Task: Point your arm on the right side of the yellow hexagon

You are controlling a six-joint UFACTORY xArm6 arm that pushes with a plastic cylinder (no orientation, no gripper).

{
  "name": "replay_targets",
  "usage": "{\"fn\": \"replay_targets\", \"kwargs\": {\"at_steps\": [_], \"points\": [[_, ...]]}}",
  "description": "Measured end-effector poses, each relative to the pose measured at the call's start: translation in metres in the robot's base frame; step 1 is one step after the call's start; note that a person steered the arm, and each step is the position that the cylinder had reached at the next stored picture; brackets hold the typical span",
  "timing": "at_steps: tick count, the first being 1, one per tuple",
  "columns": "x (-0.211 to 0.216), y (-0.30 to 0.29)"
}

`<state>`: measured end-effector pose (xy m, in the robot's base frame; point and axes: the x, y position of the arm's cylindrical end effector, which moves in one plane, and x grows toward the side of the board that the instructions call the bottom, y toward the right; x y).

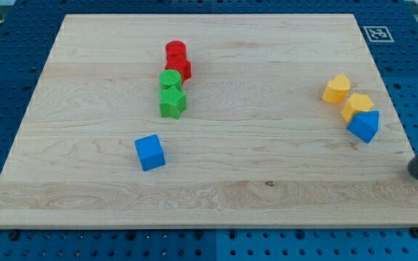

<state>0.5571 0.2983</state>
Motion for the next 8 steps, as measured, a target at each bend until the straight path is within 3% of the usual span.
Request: {"fn": "replay_targets", "kwargs": {"at_steps": [5, 8], "points": [[-0.029, 0.017], [-0.107, 0.011]]}}
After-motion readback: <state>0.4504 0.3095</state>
